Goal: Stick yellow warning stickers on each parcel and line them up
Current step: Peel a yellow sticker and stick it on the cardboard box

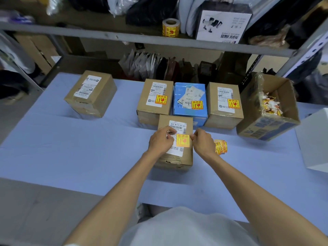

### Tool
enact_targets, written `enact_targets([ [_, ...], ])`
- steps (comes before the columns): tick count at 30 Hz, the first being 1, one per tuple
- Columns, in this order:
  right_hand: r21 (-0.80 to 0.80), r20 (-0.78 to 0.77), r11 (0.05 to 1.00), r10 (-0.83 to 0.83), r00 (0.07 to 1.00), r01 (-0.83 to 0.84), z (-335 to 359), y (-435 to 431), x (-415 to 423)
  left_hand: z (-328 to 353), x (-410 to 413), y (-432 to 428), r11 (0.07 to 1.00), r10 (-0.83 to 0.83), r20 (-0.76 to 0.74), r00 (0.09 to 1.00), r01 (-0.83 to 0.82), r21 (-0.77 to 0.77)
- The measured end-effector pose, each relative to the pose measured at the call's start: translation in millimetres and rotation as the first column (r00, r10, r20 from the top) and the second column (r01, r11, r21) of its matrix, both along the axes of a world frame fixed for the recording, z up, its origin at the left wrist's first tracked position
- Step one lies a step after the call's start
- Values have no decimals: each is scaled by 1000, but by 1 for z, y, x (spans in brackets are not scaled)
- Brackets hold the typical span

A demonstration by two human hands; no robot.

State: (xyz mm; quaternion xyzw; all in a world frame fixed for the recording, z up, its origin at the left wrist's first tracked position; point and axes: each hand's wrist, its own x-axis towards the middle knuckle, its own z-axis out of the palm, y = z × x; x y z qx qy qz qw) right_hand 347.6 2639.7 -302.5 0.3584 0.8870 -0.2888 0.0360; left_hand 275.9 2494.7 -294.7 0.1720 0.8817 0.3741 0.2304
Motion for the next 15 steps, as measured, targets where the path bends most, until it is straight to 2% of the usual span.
enact_targets([
  [2,79,-64,996,56,996,-51,6,1,-2,6,-5,6,997,11,164,986,-24,75],
  [4,121,-224,984,158,962,-133,15,-3,-6,15,-11,10,987,-18,290,957,-29,158],
  [6,79,-365,962,271,891,-261,26,-10,-12,24,-14,13,979,-75,302,950,12,204],
  [9,65,-436,915,384,814,-397,35,-20,-19,33,-19,16,950,-124,280,952,32,311],
  [13,126,-483,919,387,786,-374,40,-16,-24,44,-24,18,909,-203,327,923,54,412],
  [15,153,-500,917,394,772,-369,45,-10,-25,52,-26,16,880,-270,396,878,58,472],
])
